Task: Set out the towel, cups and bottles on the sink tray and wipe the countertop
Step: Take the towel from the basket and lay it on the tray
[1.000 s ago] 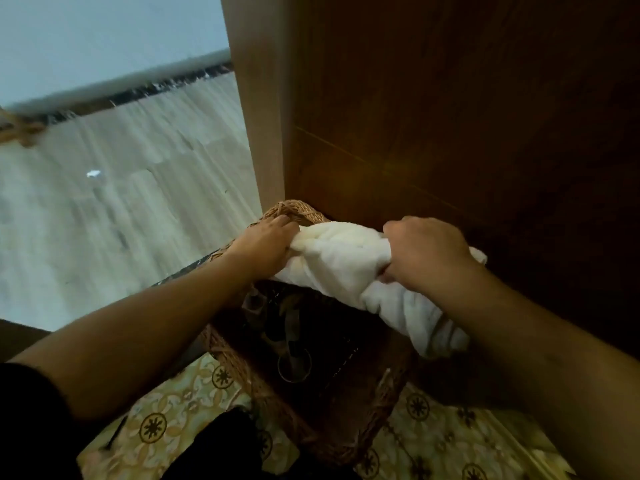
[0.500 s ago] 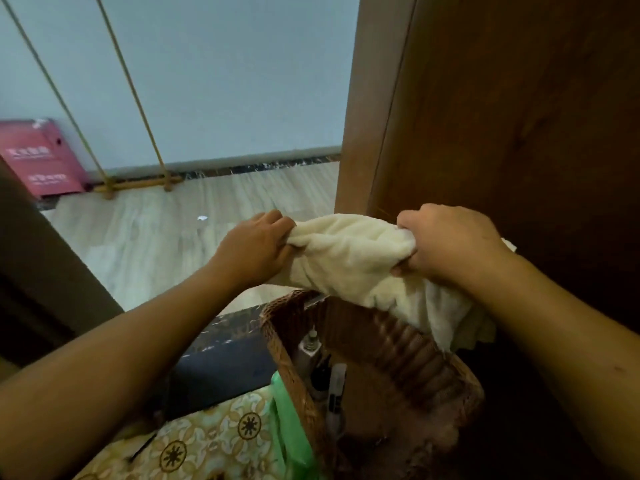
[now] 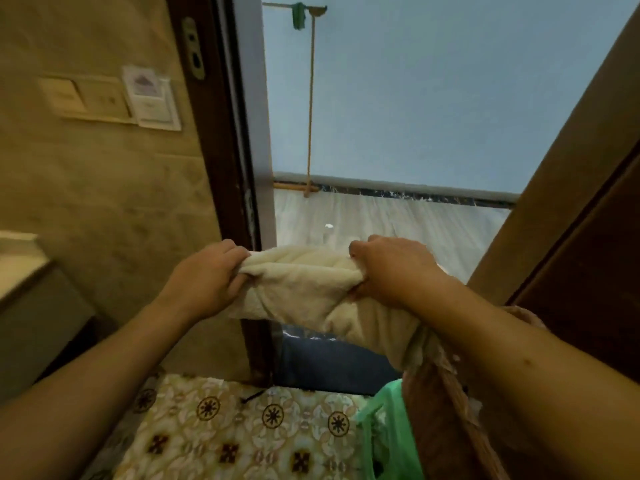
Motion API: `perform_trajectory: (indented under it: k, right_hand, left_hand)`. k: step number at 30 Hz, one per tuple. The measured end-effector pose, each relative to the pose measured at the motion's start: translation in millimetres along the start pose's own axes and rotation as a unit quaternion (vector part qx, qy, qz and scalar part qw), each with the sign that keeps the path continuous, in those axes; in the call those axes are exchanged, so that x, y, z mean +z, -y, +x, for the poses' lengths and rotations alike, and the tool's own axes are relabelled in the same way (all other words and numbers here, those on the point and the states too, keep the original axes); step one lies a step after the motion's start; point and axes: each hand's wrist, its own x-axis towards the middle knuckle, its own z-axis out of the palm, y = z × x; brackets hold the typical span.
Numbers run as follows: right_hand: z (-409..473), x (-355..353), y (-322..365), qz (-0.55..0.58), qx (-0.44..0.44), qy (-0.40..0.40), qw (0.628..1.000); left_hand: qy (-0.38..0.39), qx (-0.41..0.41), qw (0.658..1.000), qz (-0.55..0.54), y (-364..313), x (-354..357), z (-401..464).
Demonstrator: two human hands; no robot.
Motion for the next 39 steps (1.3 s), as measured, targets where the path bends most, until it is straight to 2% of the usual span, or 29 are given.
perform_trajectory:
  k: [6,11,19,27,35,39]
  right_hand:
    - [56,11,159,0.028,-0.103,0.003,0.994]
    - [91,13,279,0.032,-0.198,0.01,0.98]
    - [149,29,411,0.078,-0.324,0.033,0.942]
    - [248,57,491,0.088,-0.404,0.044,0.91]
    - [386,58,545,0.101,-0.433,0.071,0.893]
    - [440,50,571,0.105,-0.444,0.094,0.885]
  left_hand:
    - [0.005,-0.14,0.988,0.059,106,-62,-135]
    - [0.012,-0.241,0.968,0.072,166,-109,-238]
    - [0.004,-0.38,0.916,0.129,234,-153,-343]
    - [0.021,-0.453,0.873,0.18,318,-162,-351]
    - [0.061,-0.532,0.816,0.218,422,-170,-300]
    - [0.055,-0.549,0.803,0.227,466,-179,-275]
